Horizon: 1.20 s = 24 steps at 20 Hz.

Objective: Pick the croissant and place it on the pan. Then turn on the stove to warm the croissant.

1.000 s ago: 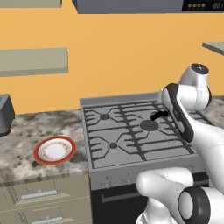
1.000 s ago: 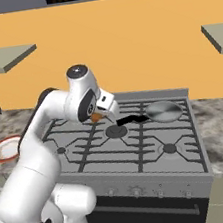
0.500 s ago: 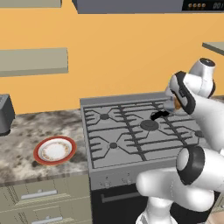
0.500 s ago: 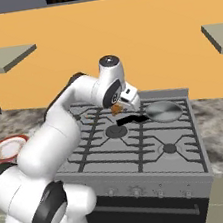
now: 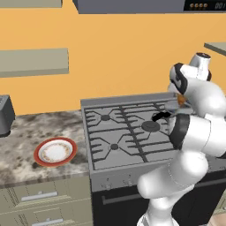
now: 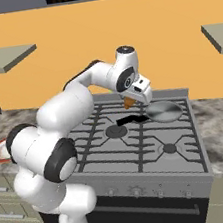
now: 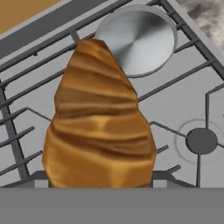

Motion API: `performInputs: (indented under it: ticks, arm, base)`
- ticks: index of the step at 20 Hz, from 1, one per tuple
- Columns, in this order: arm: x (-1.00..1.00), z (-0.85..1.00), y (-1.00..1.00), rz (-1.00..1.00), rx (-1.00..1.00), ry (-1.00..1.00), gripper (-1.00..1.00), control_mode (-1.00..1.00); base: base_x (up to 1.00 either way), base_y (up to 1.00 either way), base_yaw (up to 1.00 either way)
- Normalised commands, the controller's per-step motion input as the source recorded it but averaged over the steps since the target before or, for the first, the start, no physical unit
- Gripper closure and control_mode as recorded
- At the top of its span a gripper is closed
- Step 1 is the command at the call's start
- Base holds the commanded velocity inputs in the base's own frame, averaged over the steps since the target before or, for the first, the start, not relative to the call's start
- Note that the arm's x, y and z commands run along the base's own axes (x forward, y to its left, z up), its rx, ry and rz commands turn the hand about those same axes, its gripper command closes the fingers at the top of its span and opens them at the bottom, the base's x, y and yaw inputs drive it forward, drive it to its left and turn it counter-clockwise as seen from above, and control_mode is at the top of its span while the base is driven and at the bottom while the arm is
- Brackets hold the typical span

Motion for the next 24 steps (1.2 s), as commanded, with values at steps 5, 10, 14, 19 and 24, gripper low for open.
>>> performInputs:
  ticks: [5, 10, 14, 19, 24]
  arm:
    - [0.38, -0.31, -0.46, -0.04, 0.03, 0.00, 1.00, -1.00]
    - [0.44, -0.27, -0.38, -0.03, 0.04, 0.01, 1.00, -1.00]
    - [0.43, -0.24, -0.30, -0.03, 0.02, 0.01, 1.00, -1.00]
    - [0.34, -0.24, -0.24, -0.04, 0.02, 0.02, 1.00, -1.00]
    - [0.38, -0.29, -0.14, -0.04, 0.00, 0.03, 1.00, -1.00]
  base:
    - [0.00, 0.00, 0.00]
    - [0.00, 0.00, 0.00]
    - [0.00, 0.00, 0.00]
    - [0.00, 0.00, 0.00]
    - [0.00, 0.00, 0.00]
